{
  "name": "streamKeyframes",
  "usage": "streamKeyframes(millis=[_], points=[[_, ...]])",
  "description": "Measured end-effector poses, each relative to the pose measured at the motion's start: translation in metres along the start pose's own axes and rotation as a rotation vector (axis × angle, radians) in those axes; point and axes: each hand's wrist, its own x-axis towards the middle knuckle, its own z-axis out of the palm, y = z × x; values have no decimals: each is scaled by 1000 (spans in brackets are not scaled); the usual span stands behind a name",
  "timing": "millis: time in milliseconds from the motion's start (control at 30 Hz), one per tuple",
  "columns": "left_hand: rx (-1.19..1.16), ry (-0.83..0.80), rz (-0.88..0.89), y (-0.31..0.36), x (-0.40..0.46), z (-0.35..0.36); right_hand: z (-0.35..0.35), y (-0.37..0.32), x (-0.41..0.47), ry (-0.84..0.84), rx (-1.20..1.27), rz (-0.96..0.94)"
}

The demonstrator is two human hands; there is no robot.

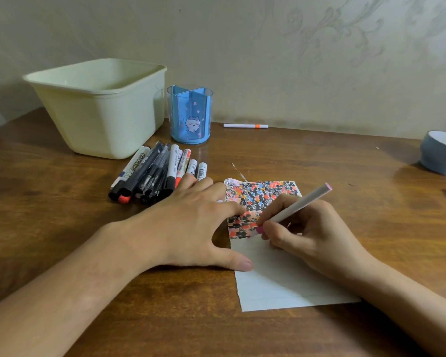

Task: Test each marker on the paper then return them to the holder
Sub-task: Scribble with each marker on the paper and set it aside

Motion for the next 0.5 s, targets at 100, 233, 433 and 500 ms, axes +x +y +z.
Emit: streamKeyframes(millis=[100,233,433,500], points=[[-2,14,6,0,0,1,0,3,1,8,-45,-1],[4,18,8,0,0,1,-1,4,0,22,5,15],[-16,22,5,0,0,0,-1,5,1,22,-31,10],[-13,16,1,0,0,0,-1,6,0,34,9,20]])
